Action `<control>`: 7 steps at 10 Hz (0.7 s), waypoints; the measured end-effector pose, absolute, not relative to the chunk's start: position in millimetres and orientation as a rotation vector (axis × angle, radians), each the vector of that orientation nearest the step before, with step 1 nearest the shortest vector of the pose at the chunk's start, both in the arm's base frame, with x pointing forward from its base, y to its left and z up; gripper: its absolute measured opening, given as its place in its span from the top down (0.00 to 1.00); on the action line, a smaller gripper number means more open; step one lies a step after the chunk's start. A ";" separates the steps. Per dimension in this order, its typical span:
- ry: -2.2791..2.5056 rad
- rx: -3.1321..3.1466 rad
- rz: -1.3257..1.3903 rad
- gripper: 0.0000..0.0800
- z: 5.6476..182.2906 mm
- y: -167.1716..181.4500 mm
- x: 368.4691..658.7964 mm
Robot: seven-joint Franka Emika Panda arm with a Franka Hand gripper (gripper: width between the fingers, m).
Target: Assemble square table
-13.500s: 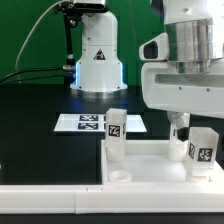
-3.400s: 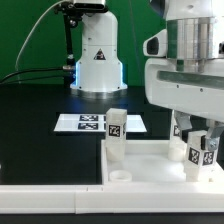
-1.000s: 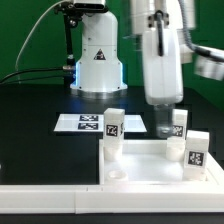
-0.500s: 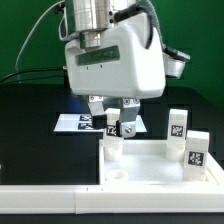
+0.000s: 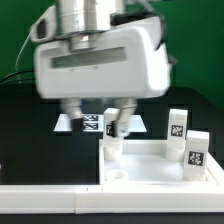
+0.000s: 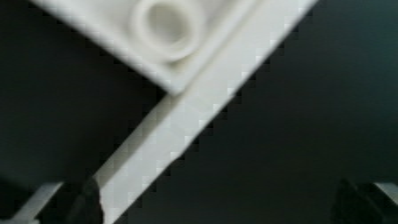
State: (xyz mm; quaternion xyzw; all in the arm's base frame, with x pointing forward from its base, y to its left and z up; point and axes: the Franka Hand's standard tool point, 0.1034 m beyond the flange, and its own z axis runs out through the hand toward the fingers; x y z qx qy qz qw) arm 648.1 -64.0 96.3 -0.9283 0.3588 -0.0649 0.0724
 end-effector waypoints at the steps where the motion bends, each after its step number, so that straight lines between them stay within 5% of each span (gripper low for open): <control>1: 1.015 -2.819 -0.159 0.19 93.8 -74.4 643.4; 7: 0.319 -3.004 -0.114 0.19 82.0 -91.5 634.1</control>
Offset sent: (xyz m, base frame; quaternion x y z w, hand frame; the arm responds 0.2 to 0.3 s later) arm 0.0000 0.0000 0.0000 0.0000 0.0000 -0.1938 0.9810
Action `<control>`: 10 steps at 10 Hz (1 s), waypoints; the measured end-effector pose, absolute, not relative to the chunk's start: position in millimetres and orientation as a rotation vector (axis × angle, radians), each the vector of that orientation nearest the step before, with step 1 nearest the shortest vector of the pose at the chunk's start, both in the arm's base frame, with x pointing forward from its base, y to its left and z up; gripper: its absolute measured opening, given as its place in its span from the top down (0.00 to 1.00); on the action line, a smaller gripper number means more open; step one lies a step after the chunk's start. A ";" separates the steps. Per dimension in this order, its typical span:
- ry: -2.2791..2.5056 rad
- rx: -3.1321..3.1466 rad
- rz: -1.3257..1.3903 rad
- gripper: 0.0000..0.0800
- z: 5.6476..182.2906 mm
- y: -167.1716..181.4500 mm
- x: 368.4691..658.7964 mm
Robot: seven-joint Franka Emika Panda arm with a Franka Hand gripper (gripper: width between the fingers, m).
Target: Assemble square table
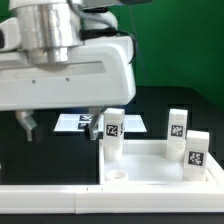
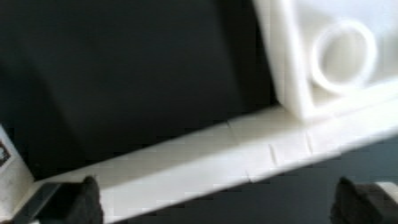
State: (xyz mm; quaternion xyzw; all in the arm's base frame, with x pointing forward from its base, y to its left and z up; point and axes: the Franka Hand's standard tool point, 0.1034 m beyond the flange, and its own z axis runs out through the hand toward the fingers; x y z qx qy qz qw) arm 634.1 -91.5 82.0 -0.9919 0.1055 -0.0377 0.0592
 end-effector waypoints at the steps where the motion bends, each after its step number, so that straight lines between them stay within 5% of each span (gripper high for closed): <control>1: 0.153 -3.032 -0.120 0.19 76.6 -102.7 634.0; 6: 0.024 -3.056 -0.124 0.19 67.7 -117.0 629.5; 10: 0.064 -3.100 -0.096 0.19 32.9 -157.7 619.9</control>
Offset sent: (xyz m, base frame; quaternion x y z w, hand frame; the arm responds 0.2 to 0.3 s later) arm 0.0000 0.0000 0.0000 0.0000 0.0000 0.0000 1.0000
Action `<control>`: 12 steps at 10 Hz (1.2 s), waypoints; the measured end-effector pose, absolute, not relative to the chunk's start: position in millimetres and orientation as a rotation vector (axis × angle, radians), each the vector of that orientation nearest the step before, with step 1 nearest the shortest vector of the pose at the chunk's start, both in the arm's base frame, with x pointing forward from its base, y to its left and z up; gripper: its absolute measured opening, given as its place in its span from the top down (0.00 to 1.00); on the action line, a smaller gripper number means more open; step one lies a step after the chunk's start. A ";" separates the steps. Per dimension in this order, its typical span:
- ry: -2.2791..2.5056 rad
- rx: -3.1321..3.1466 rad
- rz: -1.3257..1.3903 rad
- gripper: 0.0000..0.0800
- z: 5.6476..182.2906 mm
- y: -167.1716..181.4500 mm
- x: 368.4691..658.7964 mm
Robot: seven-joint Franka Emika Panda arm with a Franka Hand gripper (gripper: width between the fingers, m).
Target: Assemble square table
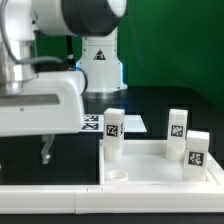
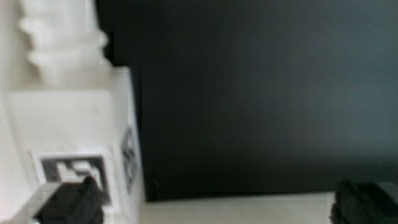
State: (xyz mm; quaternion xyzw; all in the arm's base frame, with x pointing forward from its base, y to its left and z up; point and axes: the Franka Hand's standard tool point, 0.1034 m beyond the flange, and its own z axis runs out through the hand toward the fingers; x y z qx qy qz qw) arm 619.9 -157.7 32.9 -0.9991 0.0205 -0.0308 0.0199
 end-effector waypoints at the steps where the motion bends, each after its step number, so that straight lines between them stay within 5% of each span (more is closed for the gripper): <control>1: 0.062 -3.108 -0.109 0.19 30.3 -158.5 620.9; 12: 0.221 -3.087 -0.104 0.19 39.2 -128.5 613.8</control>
Offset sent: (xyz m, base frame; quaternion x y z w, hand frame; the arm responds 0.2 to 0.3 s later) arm -0.0122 0.0228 -0.0100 0.0157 -0.0053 0.0053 0.9998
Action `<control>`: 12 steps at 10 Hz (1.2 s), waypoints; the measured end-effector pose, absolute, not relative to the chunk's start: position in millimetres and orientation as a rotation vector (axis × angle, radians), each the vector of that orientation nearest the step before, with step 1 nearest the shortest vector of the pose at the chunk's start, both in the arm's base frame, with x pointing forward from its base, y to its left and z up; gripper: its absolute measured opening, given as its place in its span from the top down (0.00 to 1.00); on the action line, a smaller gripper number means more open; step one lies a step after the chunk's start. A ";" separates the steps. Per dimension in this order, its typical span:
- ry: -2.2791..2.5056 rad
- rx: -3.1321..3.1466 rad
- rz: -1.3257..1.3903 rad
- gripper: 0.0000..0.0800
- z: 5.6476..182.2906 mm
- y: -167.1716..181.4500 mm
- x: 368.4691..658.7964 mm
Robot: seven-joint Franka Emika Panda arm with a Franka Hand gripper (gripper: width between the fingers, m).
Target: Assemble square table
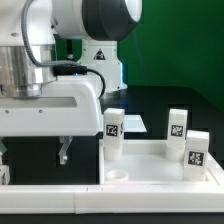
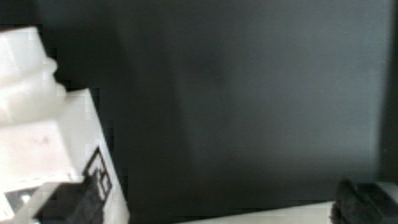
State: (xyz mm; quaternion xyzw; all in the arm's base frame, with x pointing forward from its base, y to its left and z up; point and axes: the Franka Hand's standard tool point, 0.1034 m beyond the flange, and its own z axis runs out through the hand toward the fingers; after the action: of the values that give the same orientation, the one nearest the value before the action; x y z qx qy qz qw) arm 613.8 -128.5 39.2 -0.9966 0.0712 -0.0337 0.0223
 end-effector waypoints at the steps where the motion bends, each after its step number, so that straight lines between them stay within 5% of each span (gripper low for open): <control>1: 0.169 -3.105 -0.089 0.19 44.9 -132.1 619.7; 12: 0.114 -3.172 -0.165 0.19 29.5 -176.3 622.0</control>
Offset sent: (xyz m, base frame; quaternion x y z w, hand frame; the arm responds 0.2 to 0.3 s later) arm 0.0055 -0.0248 -0.0157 0.0101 0.0083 -0.0361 0.9993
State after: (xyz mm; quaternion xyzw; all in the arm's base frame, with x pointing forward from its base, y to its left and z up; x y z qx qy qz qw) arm 622.0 -176.3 29.5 -0.9978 0.0359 -0.0520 -0.0181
